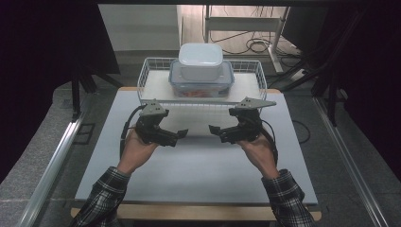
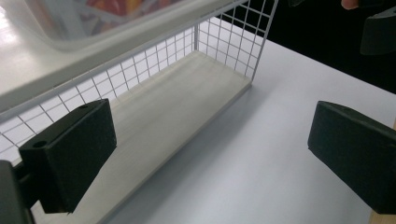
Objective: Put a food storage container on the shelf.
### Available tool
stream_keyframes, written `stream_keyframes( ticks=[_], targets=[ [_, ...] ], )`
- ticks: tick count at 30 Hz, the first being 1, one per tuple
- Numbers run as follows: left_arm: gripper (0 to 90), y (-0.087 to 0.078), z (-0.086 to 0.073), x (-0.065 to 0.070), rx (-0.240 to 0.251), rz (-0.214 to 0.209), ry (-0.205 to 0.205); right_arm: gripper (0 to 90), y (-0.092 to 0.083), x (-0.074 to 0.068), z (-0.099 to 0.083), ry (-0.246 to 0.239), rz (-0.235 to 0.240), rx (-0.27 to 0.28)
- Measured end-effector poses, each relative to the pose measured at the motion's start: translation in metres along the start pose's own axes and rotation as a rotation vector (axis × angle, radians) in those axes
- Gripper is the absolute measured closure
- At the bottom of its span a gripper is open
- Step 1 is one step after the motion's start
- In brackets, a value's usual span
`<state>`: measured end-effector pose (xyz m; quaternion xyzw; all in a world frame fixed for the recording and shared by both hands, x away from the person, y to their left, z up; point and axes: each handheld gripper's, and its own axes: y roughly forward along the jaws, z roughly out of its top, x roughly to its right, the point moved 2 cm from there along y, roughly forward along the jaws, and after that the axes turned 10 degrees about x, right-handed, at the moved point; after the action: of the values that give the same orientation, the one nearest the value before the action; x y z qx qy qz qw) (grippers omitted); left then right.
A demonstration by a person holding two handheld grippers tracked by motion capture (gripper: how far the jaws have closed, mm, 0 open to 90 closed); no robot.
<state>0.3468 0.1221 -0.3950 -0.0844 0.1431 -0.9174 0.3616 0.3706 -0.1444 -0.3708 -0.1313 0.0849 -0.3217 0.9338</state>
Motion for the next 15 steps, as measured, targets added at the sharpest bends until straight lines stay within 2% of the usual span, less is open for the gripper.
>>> stream_keyframes(
  ticks=[6,15],
  targets=[
    [0.6,0.000,-0.012,0.004,-0.018,-0.003,0.007,0.1,-0.002,-0.003,-0.011,-0.012,0.003,-0.012],
    [0.3,-0.003,-0.030,0.009,-0.020,0.000,0.006,0.2,-0.005,-0.006,-0.029,0.016,0.011,-0.018]
  ],
)
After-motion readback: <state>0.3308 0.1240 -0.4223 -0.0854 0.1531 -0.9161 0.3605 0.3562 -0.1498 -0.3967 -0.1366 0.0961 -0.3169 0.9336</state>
